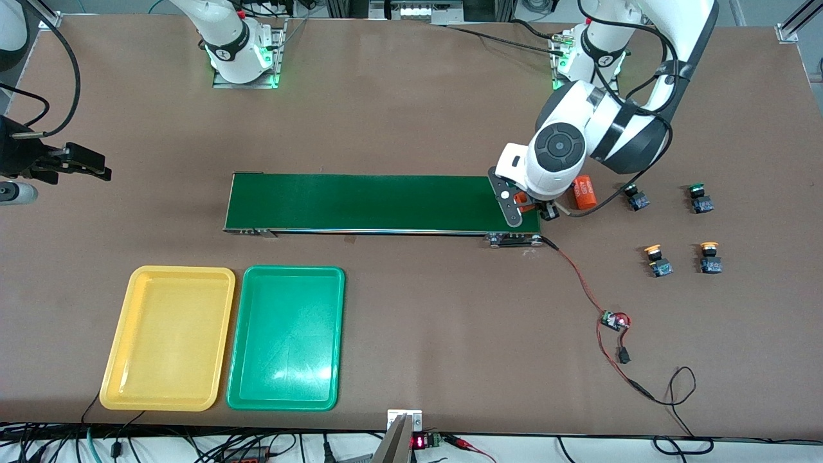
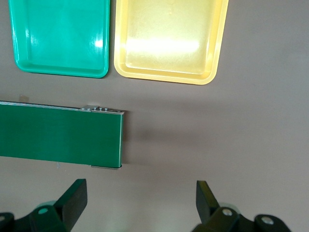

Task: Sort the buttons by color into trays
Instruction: 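Carry the orange battery onto the conveyor belt and open the left gripper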

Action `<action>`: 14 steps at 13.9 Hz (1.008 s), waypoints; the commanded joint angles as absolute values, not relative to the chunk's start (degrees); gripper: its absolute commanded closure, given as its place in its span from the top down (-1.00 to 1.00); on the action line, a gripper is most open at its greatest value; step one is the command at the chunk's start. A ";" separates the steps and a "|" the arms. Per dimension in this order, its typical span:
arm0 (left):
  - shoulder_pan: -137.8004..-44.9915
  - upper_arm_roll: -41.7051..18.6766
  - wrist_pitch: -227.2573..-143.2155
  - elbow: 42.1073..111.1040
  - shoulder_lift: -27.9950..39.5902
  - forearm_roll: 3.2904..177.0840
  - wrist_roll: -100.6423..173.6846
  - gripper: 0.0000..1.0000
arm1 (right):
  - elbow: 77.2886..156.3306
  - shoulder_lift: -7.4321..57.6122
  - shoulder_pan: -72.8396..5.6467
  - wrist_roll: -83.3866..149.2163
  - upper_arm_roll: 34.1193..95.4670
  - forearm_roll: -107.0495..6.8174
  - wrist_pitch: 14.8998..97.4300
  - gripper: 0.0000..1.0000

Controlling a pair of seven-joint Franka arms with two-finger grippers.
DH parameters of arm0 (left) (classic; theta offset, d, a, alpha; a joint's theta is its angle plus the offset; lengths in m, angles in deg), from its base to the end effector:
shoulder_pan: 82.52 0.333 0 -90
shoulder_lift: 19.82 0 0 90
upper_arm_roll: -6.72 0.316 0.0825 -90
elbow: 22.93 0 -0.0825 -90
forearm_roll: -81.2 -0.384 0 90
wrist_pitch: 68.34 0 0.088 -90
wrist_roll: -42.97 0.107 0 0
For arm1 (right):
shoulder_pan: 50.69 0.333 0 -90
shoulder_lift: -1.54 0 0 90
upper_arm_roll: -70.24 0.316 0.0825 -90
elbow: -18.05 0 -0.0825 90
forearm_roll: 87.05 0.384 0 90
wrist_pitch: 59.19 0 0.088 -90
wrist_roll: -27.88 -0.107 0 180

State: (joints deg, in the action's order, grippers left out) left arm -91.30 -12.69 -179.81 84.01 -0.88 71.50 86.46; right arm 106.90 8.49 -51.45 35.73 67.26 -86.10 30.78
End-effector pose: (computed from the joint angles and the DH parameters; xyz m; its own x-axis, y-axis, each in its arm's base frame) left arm 0.5382 -0.2641 0.3314 0.2248 -0.9563 -0.1869 -0.9585 -0.2516 0.1344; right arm 0.5861 -0.0348 0.5647 0.9925 0.0717 -0.0991 0.0697 -0.9973 -0.0240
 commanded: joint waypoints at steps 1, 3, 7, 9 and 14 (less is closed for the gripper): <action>-92.26 -12.70 -185.56 84.38 1.61 65.84 100.50 -1.00 | 106.38 8.57 -51.75 36.85 67.17 -85.12 30.37 1.00; -94.37 -12.70 -187.59 84.73 4.16 62.94 102.56 -1.00 | 106.38 8.57 -51.75 36.85 67.17 -85.12 30.28 1.00; -97.99 -12.79 -188.66 89.82 3.65 58.26 102.56 -1.00 | 106.47 8.57 -51.75 36.85 67.17 -85.12 30.28 1.00; -97.99 -12.79 -188.83 91.32 3.20 58.34 101.17 -1.00 | 106.47 8.66 -51.75 36.85 67.17 -85.12 30.28 1.00; -97.99 -14.11 -188.49 91.86 0.94 58.34 94.13 1.00 | 106.47 8.66 -51.75 36.85 67.17 -85.12 30.28 1.00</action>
